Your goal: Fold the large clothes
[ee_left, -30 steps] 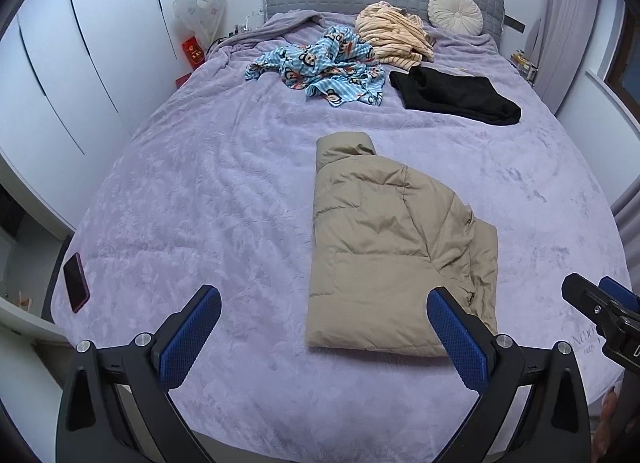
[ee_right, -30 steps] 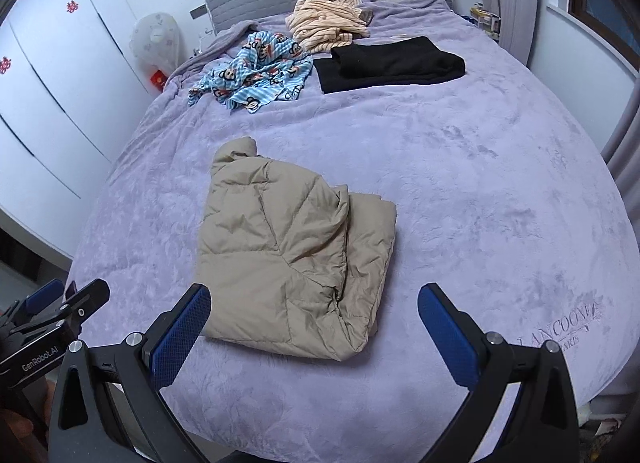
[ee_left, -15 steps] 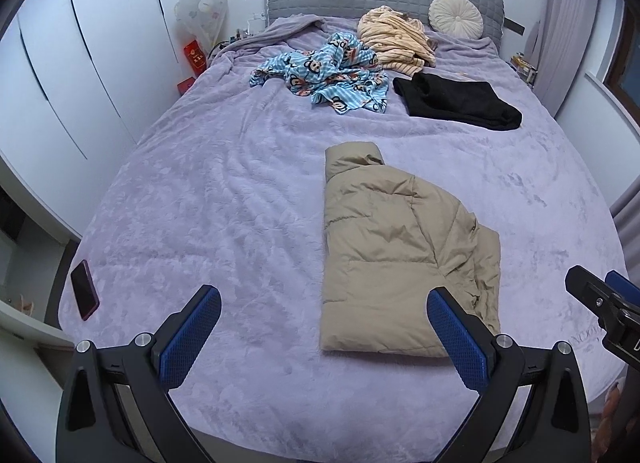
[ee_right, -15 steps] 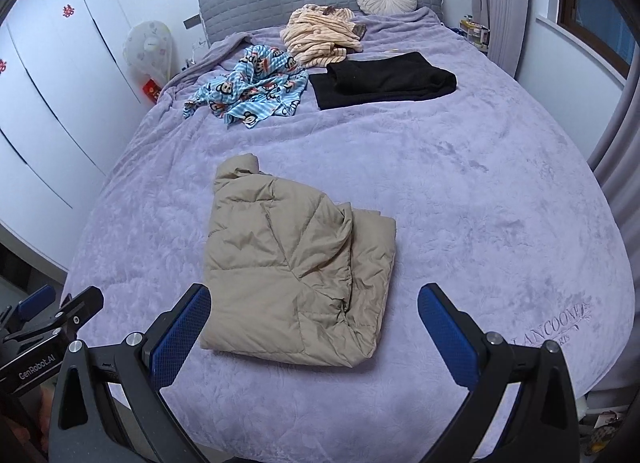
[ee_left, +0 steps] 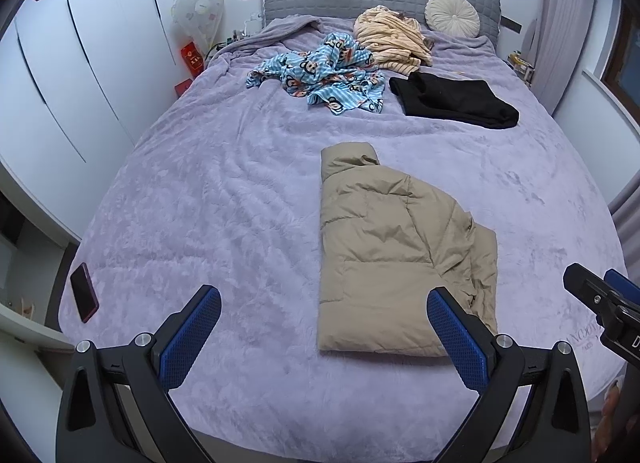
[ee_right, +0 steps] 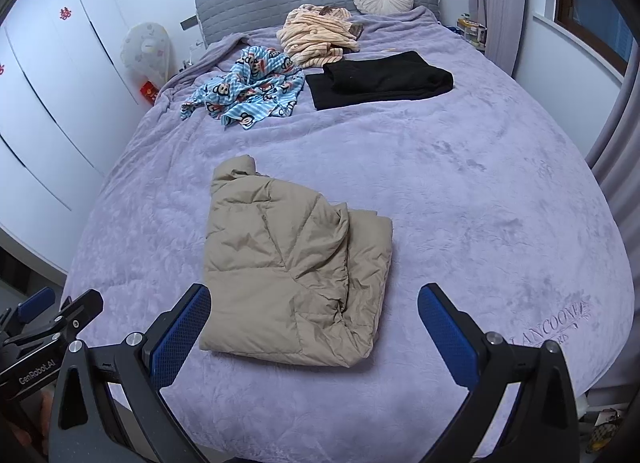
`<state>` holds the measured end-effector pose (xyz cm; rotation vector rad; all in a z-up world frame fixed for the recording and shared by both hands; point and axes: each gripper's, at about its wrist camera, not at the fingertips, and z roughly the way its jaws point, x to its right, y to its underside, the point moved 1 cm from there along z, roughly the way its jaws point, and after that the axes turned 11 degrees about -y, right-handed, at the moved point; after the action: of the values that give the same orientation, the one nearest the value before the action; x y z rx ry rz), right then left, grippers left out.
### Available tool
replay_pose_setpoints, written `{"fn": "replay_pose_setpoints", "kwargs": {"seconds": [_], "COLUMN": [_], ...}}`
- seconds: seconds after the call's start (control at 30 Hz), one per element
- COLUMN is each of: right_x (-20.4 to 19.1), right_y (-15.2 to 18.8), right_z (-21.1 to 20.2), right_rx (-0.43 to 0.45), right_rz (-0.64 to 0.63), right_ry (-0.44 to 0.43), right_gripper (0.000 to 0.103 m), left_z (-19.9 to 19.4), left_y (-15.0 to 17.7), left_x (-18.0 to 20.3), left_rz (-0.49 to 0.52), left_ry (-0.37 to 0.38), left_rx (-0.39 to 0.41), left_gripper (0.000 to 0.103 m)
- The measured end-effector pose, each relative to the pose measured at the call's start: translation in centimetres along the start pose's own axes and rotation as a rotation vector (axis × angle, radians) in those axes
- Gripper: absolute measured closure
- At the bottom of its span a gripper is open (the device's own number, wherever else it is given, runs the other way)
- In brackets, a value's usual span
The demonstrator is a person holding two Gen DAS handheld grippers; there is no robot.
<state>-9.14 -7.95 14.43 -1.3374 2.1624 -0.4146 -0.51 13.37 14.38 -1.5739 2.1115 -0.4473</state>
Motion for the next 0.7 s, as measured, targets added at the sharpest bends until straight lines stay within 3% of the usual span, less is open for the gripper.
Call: {"fn": "replay_pose_setpoints", "kwargs": {"seconds": [0.7], "right_x": [-0.1], "right_y": [-0.02], "right_z": [0.03], "right_rx": [-0.001], "right_rz": [0.005], "right_ry": [0.0], "right_gripper": [0.0], "left_z": [0.27], "left_y": [-0.61], "left_x": [0.22], "left_rz": [0.016], "left_ry": [0.003], "left_rx": [0.002], "left_gripper": [0.0]}}
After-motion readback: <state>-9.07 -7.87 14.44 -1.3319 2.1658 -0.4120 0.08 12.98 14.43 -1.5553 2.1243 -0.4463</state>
